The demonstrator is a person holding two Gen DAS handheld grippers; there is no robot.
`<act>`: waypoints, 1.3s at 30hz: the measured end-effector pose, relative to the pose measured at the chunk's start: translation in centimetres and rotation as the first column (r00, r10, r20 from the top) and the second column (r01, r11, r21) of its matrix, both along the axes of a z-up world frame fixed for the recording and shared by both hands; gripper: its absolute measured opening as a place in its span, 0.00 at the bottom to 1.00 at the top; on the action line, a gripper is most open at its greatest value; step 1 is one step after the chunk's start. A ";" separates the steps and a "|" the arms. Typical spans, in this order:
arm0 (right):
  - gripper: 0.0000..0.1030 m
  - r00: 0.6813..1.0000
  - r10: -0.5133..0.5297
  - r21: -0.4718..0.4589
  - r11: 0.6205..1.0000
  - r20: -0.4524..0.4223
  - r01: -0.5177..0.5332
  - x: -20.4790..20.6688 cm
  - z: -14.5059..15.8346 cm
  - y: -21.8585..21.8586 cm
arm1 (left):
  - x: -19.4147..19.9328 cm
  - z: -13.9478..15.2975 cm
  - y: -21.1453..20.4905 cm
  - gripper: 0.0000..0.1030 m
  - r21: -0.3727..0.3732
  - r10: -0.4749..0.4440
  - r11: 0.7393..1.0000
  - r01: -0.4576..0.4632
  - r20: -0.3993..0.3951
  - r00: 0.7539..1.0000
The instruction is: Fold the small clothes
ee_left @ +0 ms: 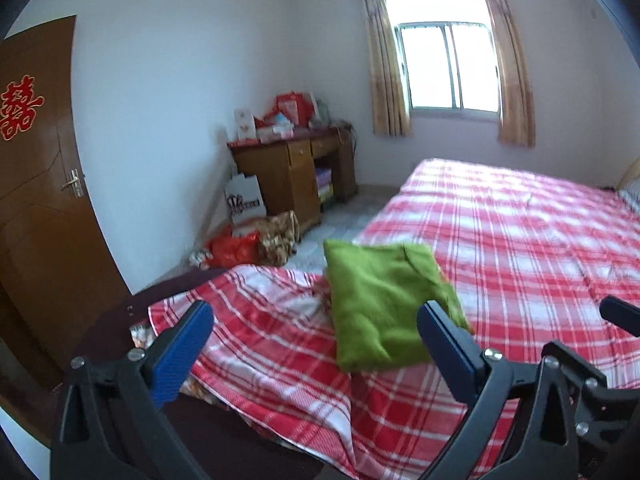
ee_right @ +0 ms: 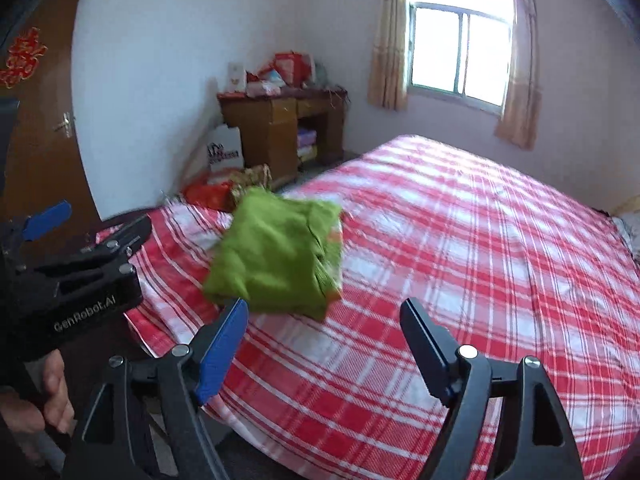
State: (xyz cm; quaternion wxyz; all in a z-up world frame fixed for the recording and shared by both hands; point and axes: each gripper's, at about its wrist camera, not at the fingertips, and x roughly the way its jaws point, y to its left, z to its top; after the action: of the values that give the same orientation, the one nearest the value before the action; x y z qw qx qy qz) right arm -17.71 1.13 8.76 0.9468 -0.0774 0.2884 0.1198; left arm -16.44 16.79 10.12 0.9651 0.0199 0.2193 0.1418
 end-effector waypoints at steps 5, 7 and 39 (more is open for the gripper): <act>0.77 0.997 0.016 0.055 0.998 0.080 -0.021 0.5 3.4 1.4 | -0.7 1.4 1.4 1.00 -0.007 0.015 1.000 -0.015 0.055 0.998; 0.77 0.993 0.027 0.091 0.995 0.115 -0.037 0.9 5.2 2.2 | -1.0 1.7 1.9 1.00 -0.008 0.024 1.000 -0.024 0.072 0.997; 0.80 0.969 -0.137 0.220 0.971 0.203 0.092 0.7 2.9 1.0 | -0.4 0.7 0.5 1.00 0.057 0.031 0.998 -0.036 0.070 0.997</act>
State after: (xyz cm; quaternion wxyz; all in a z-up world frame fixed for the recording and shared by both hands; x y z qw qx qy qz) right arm -17.04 2.12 11.68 0.9809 0.0267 0.1731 0.0851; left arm -16.84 17.25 10.83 0.9686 0.0394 0.1819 0.1649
